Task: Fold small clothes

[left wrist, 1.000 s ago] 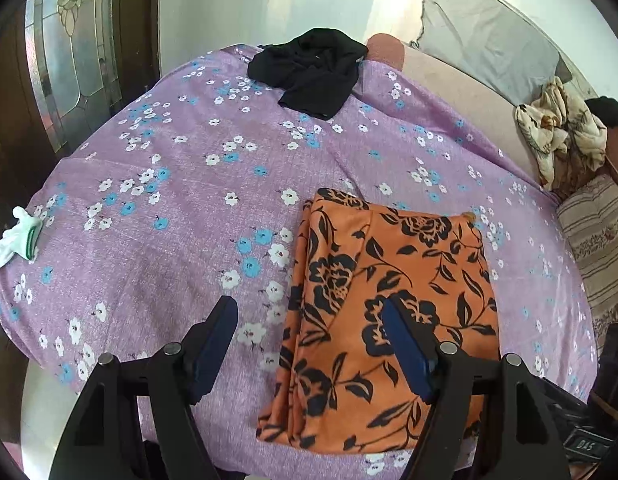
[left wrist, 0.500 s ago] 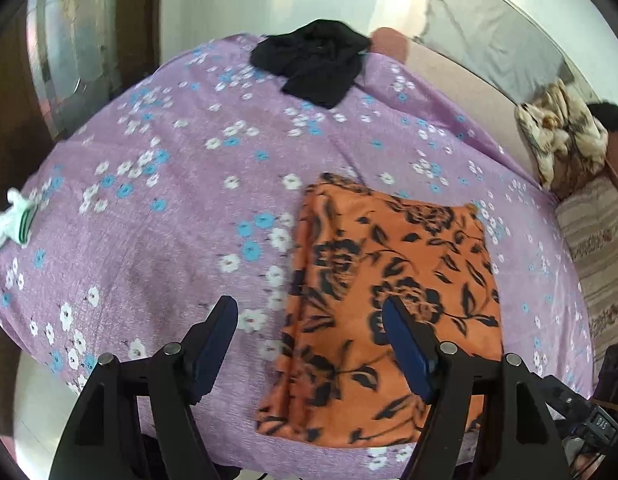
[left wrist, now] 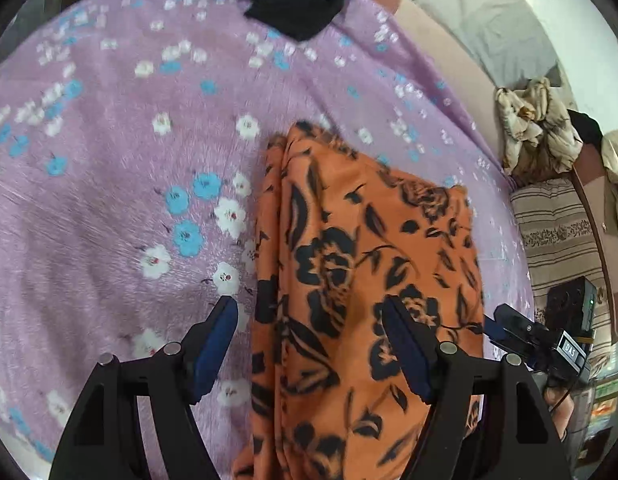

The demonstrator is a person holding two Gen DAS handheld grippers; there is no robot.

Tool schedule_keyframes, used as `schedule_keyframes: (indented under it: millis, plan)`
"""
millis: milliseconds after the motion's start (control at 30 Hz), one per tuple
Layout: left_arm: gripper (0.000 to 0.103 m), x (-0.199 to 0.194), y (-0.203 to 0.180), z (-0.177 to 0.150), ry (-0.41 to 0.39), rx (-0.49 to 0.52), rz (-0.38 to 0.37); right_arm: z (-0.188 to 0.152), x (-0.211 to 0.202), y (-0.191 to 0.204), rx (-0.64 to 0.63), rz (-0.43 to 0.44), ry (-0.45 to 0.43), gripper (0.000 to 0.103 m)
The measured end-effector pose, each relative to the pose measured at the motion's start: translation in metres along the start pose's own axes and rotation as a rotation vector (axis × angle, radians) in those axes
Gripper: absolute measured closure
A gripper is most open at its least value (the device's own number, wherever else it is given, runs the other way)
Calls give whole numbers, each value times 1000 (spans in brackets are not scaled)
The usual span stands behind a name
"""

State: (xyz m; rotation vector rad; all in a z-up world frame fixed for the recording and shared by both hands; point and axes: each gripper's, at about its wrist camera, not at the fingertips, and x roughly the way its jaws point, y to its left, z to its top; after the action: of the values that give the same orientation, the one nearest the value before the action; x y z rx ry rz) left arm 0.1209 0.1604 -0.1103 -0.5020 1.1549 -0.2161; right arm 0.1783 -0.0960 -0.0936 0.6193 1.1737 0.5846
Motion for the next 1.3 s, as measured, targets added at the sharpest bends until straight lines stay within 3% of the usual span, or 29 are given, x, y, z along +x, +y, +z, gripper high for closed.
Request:
schedule_keyframes:
  millis: [67,133,200,333,500,600,900,1167,1300]
  plan:
    - [29,14,4,-1,38,-5,-2,2,16,-1,-7,-24,37,28]
    - [31,15,1,-2,13,18,-11,1,28,-2,-4,-25,69,30]
    - [44,17,-3,-3,25,31,-29,0,30,4,-40,-53,60,31]
    - [44,21,-5,-4,16,30,-26,0,33,8,-62,-66,62,32]
    - [43,21,-14,-8,-9,66,34,-2,29,6,-72,-89,60,47]
    - [43,22,-23,-11,-27,96,73,-5,28,14,-123,-144,56,50]
    - [43,26,-29,-13,-64,148,102,-5,28,12,-105,-157,54,48]
    - [41,19,-24,-18,-92,160,100,-4,26,13,-71,-166,62,38]
    - [43,2,-20,-22,-128,142,88,0,5,15,-65,-153,-4,38]
